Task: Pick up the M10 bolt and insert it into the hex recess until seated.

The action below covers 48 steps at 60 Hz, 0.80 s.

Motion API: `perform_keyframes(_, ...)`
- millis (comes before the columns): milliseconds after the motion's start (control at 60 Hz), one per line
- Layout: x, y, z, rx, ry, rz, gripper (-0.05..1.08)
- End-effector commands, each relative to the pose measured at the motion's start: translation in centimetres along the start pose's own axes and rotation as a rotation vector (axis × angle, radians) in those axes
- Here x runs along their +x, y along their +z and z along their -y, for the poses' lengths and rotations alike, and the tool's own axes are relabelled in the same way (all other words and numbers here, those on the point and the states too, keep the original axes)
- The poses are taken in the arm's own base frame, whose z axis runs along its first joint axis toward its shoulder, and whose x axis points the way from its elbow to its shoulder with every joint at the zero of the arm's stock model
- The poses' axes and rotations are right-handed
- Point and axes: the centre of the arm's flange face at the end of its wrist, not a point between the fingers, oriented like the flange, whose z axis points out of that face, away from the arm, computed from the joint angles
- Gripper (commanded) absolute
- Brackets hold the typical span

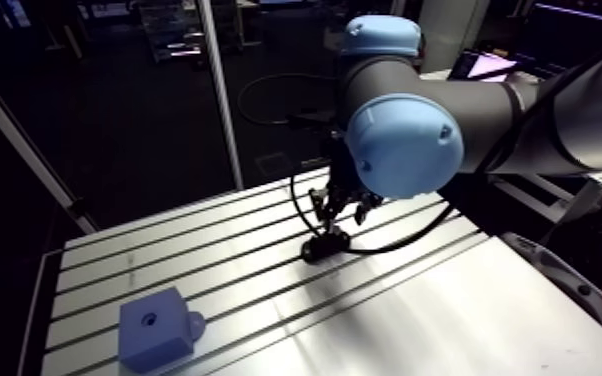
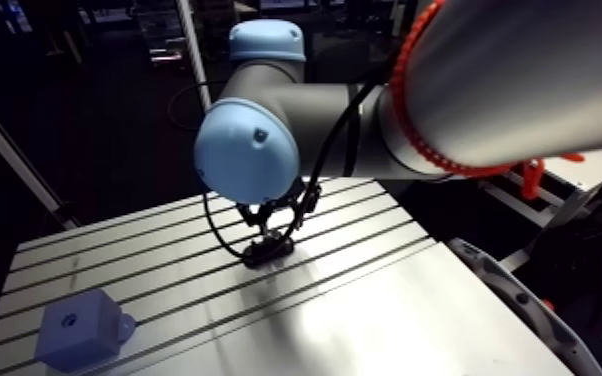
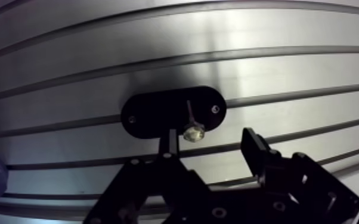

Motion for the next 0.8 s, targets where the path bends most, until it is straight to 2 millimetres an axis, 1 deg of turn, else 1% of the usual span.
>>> perform_keyframes(17, -0.1, 0.01, 0.36, 0.006, -0.024, -0.001, 0.37)
perform_keyframes(317, -0.26, 0.11, 0.59, 0.007, -0.047, 0.002, 0.37)
perform_keyframes(417, -0.52, 0.46, 0.75, 0.009, -0.051, 0.011, 0.37)
perform_keyframes(600, -0.69, 0.62, 0.88, 0.01, -0.051, 0.014, 0.42)
perform_keyframes(683, -0.68, 0.7, 0.88, 0.011, -0.053, 0.016, 0.47)
perform_keyframes(800, -0.62, 0.7, 0.86, 0.01, -0.053, 0.014, 0.49)
